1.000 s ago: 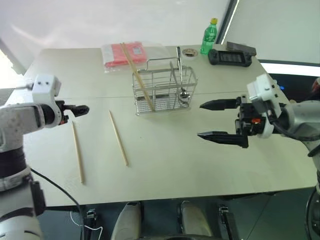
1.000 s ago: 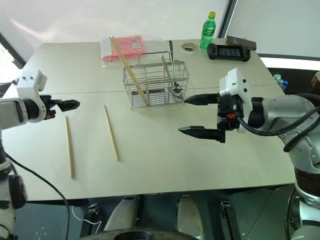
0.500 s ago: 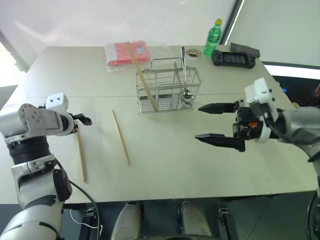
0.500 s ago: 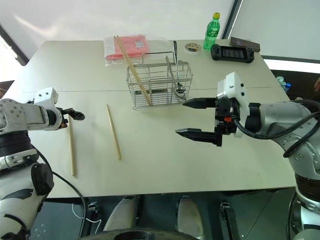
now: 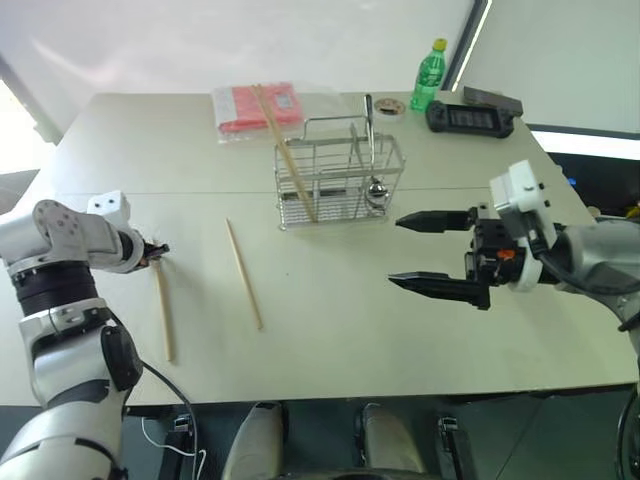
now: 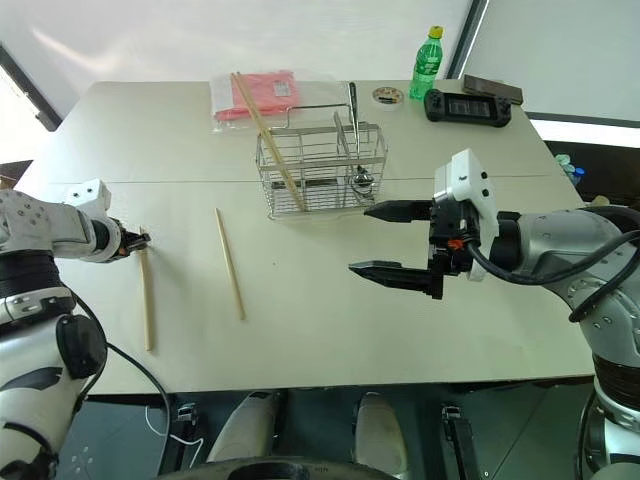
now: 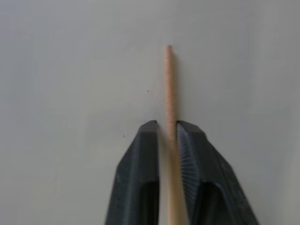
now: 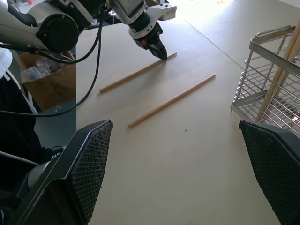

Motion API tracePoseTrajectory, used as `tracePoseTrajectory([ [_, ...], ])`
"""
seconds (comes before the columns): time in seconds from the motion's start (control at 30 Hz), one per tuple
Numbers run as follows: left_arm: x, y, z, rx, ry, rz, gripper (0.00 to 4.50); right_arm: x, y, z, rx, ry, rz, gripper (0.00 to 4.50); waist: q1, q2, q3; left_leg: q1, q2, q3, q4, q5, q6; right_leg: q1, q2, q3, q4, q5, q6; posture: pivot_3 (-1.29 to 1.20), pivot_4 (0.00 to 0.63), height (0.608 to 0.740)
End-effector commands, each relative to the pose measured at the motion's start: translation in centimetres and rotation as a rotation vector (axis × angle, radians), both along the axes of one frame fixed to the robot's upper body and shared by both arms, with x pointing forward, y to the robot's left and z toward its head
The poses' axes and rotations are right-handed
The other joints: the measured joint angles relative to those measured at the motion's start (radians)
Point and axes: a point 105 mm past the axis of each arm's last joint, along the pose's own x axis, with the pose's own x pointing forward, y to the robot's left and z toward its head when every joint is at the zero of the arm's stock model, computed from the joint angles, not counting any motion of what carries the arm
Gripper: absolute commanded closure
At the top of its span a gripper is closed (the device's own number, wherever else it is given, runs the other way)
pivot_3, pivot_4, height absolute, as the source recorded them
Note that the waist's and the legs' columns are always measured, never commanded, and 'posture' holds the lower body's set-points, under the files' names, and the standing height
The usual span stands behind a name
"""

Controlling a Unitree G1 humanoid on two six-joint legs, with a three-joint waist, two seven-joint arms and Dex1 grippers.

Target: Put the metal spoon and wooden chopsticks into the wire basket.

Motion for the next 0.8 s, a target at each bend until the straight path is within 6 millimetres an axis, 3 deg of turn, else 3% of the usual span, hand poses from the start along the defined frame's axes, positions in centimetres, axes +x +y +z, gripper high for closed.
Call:
tracePoseTrajectory([
  [0.03,0.2,-0.9,-0.5,-0.050,0.018,-0.010,4.46,-0.3,-0.1,1.1,0.009,-0.047,0.006,0.00,0.004,0.000,0.000,0.000,0.000,0.000,0.000,0.000,0.000,0.000,0.000,0.000,0.000,0.000,0.000,0.00,0.150,0.721],
  [0.27,0.4,-0.3,0.7,-0.071,-0.044,0.030,4.46,-0.2,-0.2,1.1,0.009,-0.041,0.005,0.00,0.013,0.000,0.000,0.000,0.000,0.000,0.000,0.000,0.000,0.000,0.000,0.000,0.000,0.000,0.000,0.00,0.150,0.721],
  [0.4,1.8,0.8,4.9,0.027,-0.278,-0.009,4.46,-0.3,-0.4,0.9,-0.006,-0.034,0.009,0.00,0.012,-0.002,0.001,0.000,0.000,0.000,0.000,0.000,0.000,-0.001,0.000,0.000,0.000,0.000,0.000,0.00,0.150,0.721],
  [0.47,2.9,1.3,8.3,0.084,-0.483,-0.045,4.46,-0.3,-0.5,0.9,-0.011,-0.033,0.002,0.00,0.012,-0.003,0.001,-0.001,0.000,0.000,0.000,0.000,-0.001,-0.002,0.000,0.000,0.000,0.000,0.000,0.00,0.150,0.721],
  [0.6,3.4,-0.2,18.1,0.119,-0.973,-0.204,4.46,-0.2,-0.9,1.0,-0.004,-0.022,-0.027,0.00,0.013,-0.003,0.002,-0.002,0.001,0.001,0.000,0.000,-0.002,-0.003,0.000,0.000,-0.002,0.001,-0.001,0.00,0.150,0.721],
  [0.73,2.4,-3.1,25.2,0.065,-1.309,-0.360,4.46,-0.5,-1.0,0.8,-0.003,-0.015,-0.035,0.00,0.018,-0.004,0.002,-0.004,0.001,0.001,0.000,0.000,-0.002,-0.002,0.000,0.000,-0.005,0.001,-0.002,0.00,0.150,0.721],
  [0.8,2.1,-4.9,27.7,0.027,-1.412,-0.435,4.46,-0.6,-0.9,0.6,0.001,-0.013,-0.044,0.00,0.017,-0.004,0.002,-0.006,0.000,0.001,0.001,0.000,-0.002,-0.002,0.000,0.000,-0.006,0.001,-0.002,0.00,0.150,0.721],
])
